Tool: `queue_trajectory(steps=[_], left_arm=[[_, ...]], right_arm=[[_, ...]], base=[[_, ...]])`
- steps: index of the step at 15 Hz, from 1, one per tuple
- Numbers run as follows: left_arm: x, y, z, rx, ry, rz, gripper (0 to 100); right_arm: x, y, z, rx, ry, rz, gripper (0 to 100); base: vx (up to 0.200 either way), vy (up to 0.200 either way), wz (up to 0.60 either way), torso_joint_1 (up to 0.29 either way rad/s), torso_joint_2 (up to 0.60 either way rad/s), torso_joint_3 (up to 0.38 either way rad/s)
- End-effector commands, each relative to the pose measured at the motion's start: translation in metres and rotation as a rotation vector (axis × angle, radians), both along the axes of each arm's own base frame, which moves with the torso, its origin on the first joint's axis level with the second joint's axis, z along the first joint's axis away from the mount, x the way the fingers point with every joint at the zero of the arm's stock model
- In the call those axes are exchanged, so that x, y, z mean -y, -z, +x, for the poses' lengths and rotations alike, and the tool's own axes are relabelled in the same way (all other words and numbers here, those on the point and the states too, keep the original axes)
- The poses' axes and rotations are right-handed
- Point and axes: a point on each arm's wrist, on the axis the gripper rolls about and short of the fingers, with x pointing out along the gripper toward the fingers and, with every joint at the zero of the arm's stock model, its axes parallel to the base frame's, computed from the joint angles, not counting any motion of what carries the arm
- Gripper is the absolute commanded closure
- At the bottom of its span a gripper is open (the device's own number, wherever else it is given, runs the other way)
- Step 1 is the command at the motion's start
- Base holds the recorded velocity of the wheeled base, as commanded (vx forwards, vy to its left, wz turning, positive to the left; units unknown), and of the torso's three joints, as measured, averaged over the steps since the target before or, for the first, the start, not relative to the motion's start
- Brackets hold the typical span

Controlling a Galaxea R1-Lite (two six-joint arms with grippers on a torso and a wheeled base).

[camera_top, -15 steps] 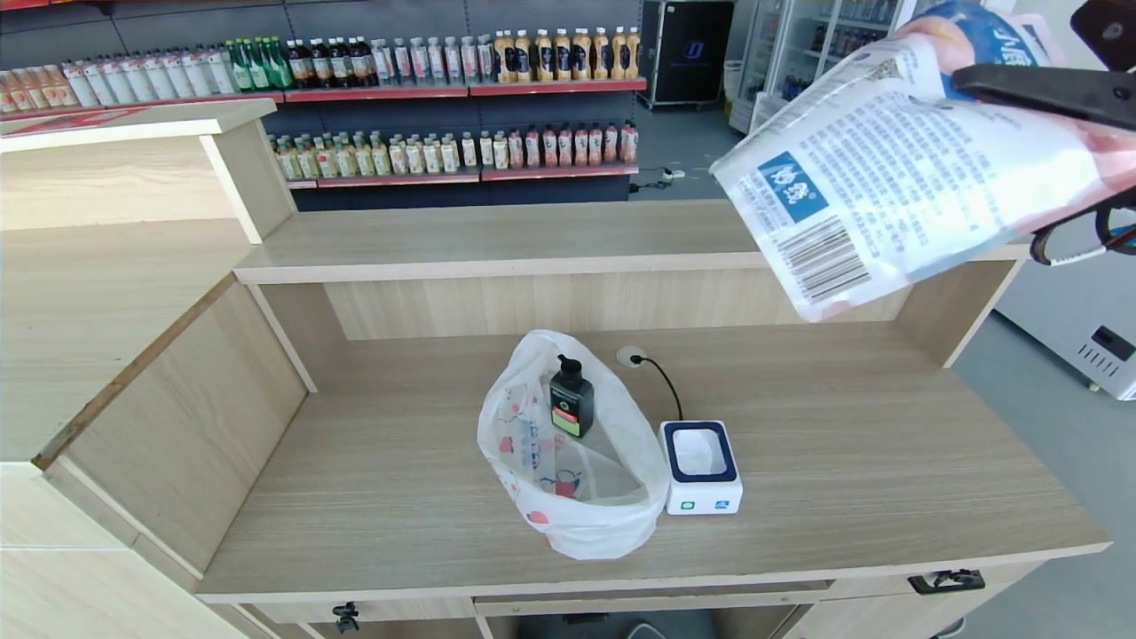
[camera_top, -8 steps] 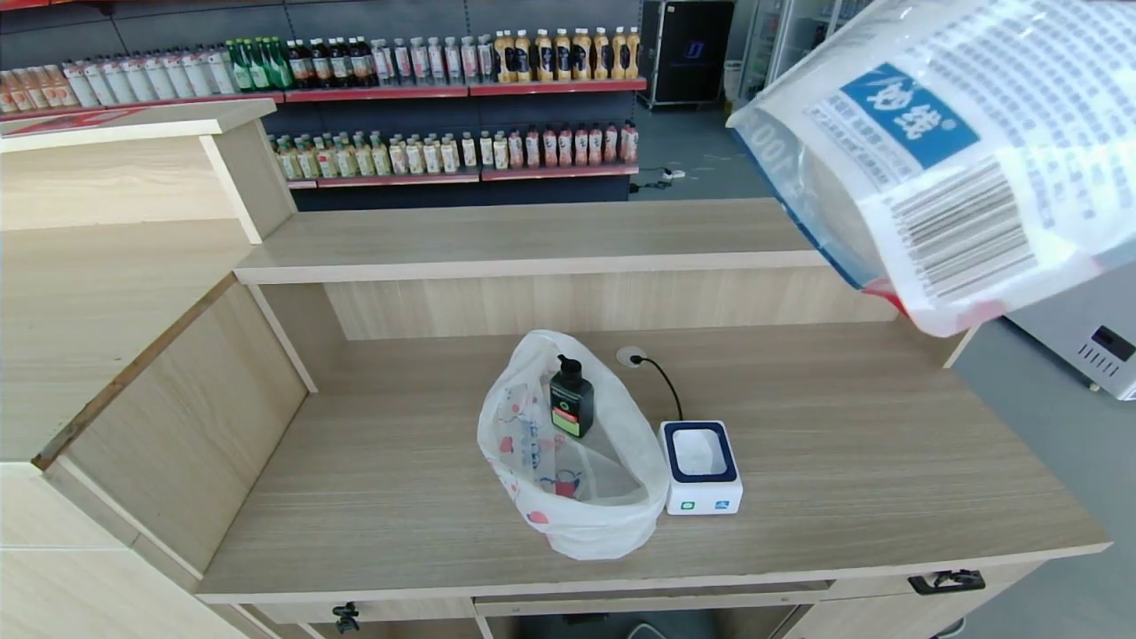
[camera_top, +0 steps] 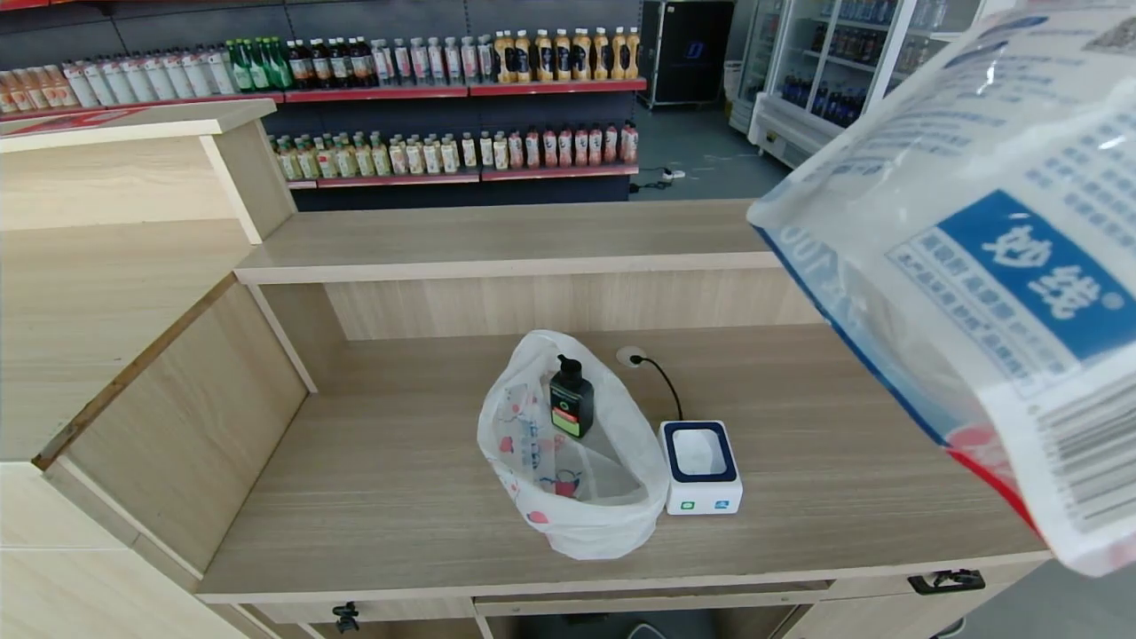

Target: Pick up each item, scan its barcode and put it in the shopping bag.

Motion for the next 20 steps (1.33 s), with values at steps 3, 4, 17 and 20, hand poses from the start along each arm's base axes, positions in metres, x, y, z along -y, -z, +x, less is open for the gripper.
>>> queue_trajectory(steps=[3,4,17,20], left_arm=[[0.0,0.0,0.0,-0.001,-0.002,0.0,0],[0.0,0.0,0.0,-0.001,-0.001,0.0,0],[0.0,0.0,0.0,-0.001,-0.001,0.0,0],[0.0,0.0,0.0,-0.001,-0.001,0.0,0]], right_arm=[[0.002,0.017,-0.006,0.043,0.02,-0.015,100],[0.001,0.019,-0.004,0.052,0.025,-0.018,100],[-0.016,0.061,0.044,0.102,0.025,-0.087,100],[-0.018,0.064,0.049,0.091,0.021,-0.092,100]], base=[[0.0,0.0,0.0,0.0,0.0,0.0],[0.0,0.0,0.0,0.0,0.0,0.0],[0.0,0.0,0.0,0.0,0.0,0.0],[0.0,0.0,0.0,0.0,0.0,0.0]])
